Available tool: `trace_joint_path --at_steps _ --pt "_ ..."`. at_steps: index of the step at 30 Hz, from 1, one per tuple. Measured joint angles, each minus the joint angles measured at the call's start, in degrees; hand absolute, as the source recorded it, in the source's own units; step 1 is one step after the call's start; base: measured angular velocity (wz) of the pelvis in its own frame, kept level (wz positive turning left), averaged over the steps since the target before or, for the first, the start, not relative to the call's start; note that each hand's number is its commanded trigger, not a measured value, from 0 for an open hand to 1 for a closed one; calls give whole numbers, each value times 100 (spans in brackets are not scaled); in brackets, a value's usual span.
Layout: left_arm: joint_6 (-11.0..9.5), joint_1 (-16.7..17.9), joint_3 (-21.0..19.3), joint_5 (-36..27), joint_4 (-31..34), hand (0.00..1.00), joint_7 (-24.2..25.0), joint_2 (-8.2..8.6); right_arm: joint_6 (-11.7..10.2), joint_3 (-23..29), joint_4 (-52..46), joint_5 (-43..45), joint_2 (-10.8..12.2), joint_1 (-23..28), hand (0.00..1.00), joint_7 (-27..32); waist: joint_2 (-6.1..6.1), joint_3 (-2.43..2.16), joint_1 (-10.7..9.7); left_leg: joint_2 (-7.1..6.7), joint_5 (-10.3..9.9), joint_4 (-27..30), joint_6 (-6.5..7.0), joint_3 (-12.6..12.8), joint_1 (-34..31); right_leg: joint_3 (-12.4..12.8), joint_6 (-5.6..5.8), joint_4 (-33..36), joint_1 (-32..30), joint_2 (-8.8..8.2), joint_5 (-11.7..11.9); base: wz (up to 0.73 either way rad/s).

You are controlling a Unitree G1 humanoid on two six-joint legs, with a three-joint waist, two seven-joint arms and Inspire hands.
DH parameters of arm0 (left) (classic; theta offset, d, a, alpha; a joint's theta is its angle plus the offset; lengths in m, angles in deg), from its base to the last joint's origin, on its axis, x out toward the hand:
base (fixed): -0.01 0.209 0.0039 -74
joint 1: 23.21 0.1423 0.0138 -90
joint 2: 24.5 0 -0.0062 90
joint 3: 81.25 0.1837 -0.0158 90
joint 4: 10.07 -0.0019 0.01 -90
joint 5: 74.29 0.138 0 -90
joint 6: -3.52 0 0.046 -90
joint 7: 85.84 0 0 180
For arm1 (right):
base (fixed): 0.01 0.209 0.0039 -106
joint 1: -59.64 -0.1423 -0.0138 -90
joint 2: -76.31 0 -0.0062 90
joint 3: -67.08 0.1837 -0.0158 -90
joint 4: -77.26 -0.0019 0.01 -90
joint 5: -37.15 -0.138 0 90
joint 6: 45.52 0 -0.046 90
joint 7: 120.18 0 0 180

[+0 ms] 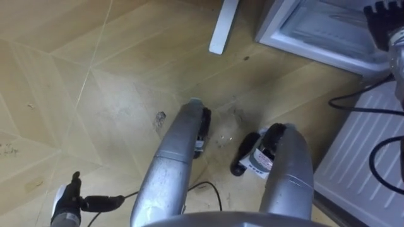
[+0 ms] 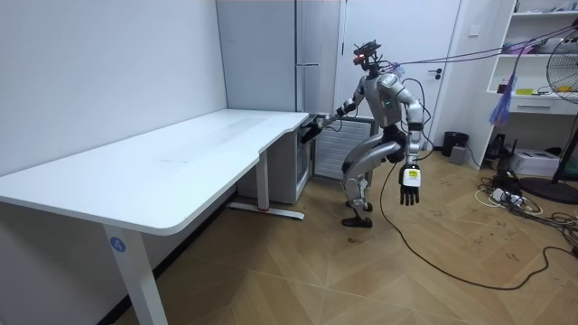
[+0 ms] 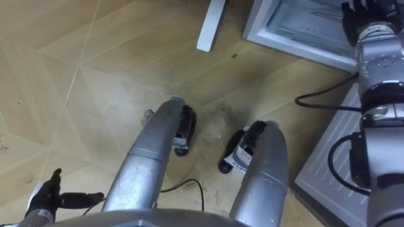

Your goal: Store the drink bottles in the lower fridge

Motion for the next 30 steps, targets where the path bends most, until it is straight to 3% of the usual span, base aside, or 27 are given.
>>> trace_joint_path --at_steps 9,15,18,23,27,30 --pt "32 114 3 15 208 0 178 -227 -47 -388 66 182 -5 326 0 -190 18 6 132 73 -9 -161 -110 -150 327 -206 -93 -226 421 89 -33 1" --pt "107 109 12 79 126 0 471 -234 -35 -961 484 1173 -108 908 0 -1111 42 9 322 117 69 -808 -217 -247 958 -376 -72 -966 1101 295 103 -1" --pt "131 31 11 178 47 0 600 -236 -50 -1215 678 2373 -194 1218 0 -1693 136 17 314 176 128 -1167 -235 -403 1318 -600 -148 -1479 1594 423 239 4" --pt "66 -152 27 209 -238 0 786 -119 -51 -1383 955 3904 -230 1493 0 -2345 194 2 314 278 221 -1865 -272 -389 1923 -573 -100 -2293 2156 681 478 -11" --pt "-8 -297 9 347 -517 0 800 44 -67 -1391 1123 4624 -194 1909 0 -2635 284 -45 249 275 258 -2362 -250 -366 2517 -626 -24 -2822 2764 723 547 4" --pt "-55 -402 3 459 -785 0 780 243 -59 -1353 1263 4881 2 2301 0 -2787 311 -62 167 277 293 -2837 -242 -349 3119 -639 69 -3309 3355 768 602 4"
